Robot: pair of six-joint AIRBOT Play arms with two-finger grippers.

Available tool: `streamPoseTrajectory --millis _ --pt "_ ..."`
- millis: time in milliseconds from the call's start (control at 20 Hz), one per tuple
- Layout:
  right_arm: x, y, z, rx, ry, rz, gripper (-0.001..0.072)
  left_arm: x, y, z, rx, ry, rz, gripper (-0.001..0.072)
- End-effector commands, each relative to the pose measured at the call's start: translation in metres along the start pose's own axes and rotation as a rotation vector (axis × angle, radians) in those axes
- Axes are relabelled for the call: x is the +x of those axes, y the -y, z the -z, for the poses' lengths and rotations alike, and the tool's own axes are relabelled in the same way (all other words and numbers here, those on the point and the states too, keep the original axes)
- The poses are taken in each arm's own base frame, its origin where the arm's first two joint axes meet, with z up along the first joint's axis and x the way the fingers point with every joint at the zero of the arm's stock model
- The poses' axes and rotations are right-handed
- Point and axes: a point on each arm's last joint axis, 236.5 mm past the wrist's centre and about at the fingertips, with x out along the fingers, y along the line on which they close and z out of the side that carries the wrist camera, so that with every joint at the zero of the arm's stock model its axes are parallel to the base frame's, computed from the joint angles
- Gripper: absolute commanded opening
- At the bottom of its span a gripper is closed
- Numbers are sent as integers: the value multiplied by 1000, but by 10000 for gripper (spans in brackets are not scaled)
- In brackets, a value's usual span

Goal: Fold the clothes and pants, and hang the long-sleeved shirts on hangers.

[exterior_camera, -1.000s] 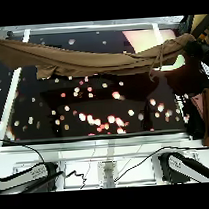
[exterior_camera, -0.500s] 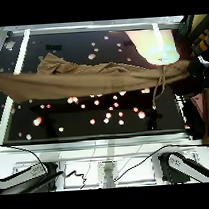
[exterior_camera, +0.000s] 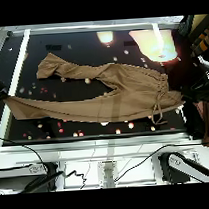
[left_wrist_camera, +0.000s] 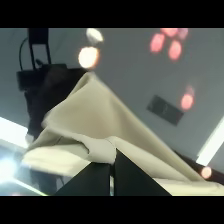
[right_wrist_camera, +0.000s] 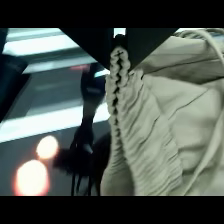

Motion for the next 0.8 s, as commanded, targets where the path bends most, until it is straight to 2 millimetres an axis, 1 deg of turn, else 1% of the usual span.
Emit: streamPoseTrajectory --millis 0,100,150,250,300,350,400,500,550,600,650,750 --pt "33 -4 33 38 -100 -29 39 35 27 -24 23 67 47 12" --pt "41 -7 39 45 -118 -43 39 36 50 -53 28 193 91 11" --pt "41 -7 38 46 -113 -45 39 34 58 -67 36 255 99 11" --pt "41 -9 30 51 -79 -52 39 30 69 -86 52 346 103 12" --pt "42 -9 25 53 -58 -56 39 27 70 -92 52 376 103 34" --pt "42 -10 22 56 -42 -59 39 28 70 -92 59 376 97 292" --pt "42 -12 19 59 -30 -67 39 30 66 -86 68 350 81 684" --pt "42 -13 15 61 -17 -71 39 34 46 -60 85 231 25 659" --pt "42 -12 14 61 -12 -70 39 34 30 -44 82 158 -9 604" --pt "42 -12 13 61 -8 -69 39 31 15 -30 60 98 -36 572" --pt "42 -12 13 60 -7 -69 39 25 2 -19 37 61 -44 572" --pt "42 -12 13 60 -8 -69 39 12 -18 -6 51 78 -61 572"
